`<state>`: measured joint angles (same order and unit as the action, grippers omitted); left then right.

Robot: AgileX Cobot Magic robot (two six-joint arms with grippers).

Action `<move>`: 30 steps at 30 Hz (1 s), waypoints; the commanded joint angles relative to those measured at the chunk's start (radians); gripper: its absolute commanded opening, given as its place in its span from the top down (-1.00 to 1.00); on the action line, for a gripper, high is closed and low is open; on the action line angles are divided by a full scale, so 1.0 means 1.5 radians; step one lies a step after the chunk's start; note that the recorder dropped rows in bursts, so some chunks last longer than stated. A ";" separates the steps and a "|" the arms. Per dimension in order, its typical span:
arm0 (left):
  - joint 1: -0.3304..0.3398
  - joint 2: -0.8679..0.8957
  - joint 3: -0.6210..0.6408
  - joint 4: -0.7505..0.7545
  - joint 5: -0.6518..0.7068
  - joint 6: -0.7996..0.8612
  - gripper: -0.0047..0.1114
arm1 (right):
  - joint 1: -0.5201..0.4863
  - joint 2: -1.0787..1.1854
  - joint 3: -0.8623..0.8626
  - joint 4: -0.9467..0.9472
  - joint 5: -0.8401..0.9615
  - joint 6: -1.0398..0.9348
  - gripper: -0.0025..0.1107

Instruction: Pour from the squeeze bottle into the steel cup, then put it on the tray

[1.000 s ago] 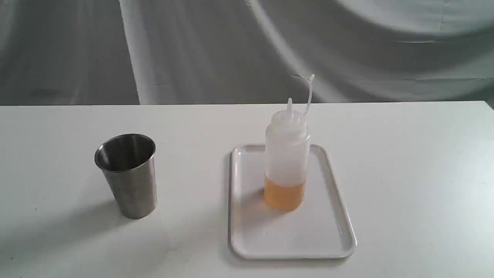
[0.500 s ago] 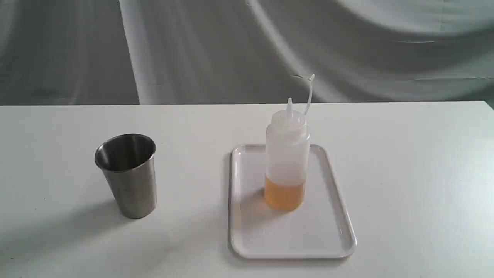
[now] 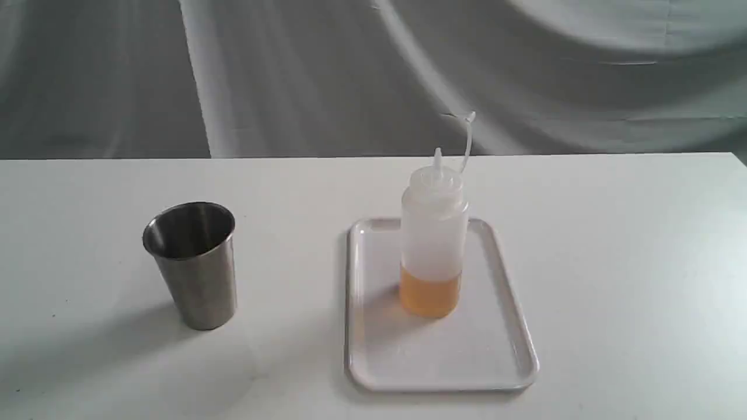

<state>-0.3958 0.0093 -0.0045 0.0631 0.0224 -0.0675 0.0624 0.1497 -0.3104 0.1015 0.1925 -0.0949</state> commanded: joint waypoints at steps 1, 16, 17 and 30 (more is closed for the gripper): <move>0.001 0.004 0.003 0.003 -0.007 0.000 0.78 | -0.051 -0.004 0.049 0.021 -0.012 -0.009 0.96; 0.001 0.004 0.003 0.003 -0.007 0.000 0.78 | -0.068 -0.100 0.195 -0.042 -0.016 -0.091 0.96; 0.001 0.004 0.003 0.003 -0.007 0.000 0.78 | -0.073 -0.100 0.201 -0.040 -0.016 -0.090 0.96; 0.001 0.004 0.003 0.003 -0.007 0.000 0.78 | -0.081 -0.100 0.207 -0.031 0.104 -0.076 0.96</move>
<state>-0.3958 0.0093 -0.0045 0.0631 0.0224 -0.0675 -0.0517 0.0053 -0.0037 0.0483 0.3391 -0.2162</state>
